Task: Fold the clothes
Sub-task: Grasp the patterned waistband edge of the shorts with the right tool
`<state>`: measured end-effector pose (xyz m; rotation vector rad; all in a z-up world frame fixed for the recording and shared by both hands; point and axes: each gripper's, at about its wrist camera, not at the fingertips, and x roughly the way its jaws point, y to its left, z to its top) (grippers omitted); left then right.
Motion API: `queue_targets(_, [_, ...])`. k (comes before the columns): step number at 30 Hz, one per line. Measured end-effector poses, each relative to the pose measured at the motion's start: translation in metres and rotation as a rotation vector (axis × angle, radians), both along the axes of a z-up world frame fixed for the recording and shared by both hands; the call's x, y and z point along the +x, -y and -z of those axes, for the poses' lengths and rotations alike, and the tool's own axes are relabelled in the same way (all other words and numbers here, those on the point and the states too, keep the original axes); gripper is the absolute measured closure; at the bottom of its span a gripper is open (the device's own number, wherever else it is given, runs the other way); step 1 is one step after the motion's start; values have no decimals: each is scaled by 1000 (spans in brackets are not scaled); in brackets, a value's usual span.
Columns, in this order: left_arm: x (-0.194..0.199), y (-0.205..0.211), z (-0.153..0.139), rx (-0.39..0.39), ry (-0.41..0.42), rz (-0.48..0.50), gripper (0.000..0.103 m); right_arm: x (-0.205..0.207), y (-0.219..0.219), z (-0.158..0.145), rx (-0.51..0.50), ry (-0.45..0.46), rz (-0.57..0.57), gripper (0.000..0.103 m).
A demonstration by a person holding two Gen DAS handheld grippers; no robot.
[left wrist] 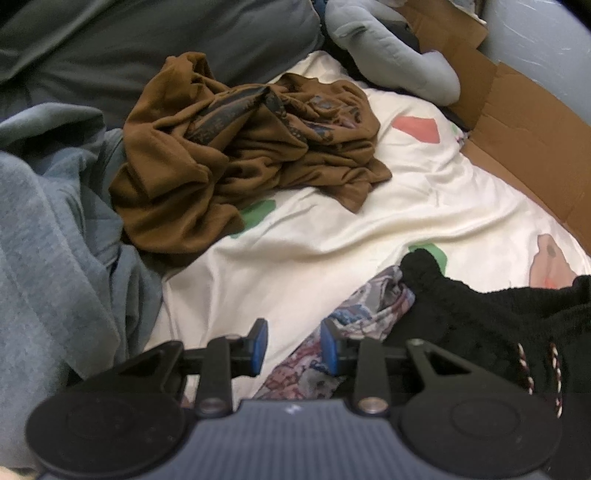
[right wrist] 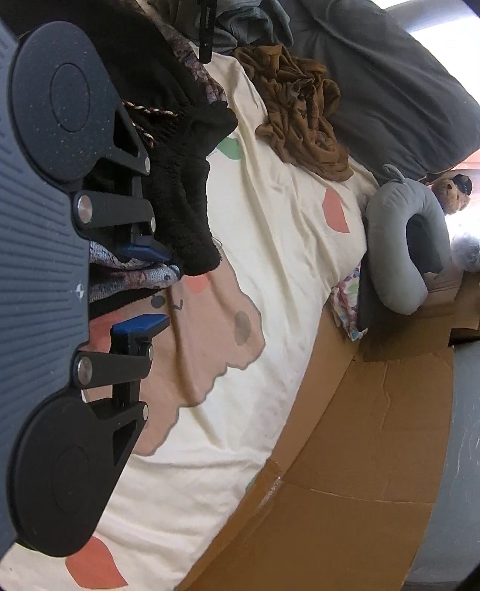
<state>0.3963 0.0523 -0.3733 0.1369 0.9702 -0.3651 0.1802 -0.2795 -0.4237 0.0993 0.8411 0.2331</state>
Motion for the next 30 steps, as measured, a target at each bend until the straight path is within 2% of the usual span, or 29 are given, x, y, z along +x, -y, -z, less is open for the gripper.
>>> queue_targets(6, [1, -4, 3, -6, -10, -8, 70, 8, 4, 14, -48, -65, 16, 69])
queue_targets(13, [4, -4, 4, -8, -11, -9, 70, 20, -2, 34, -34, -125, 10, 70])
queue_targets(28, [6, -4, 4, -14, -9, -1, 70, 28, -47, 34, -136, -81, -126, 70])
queue_targets(30, [7, -3, 3, -17, -6, 5, 70, 30, -48, 36, -142, -81, -132, 67])
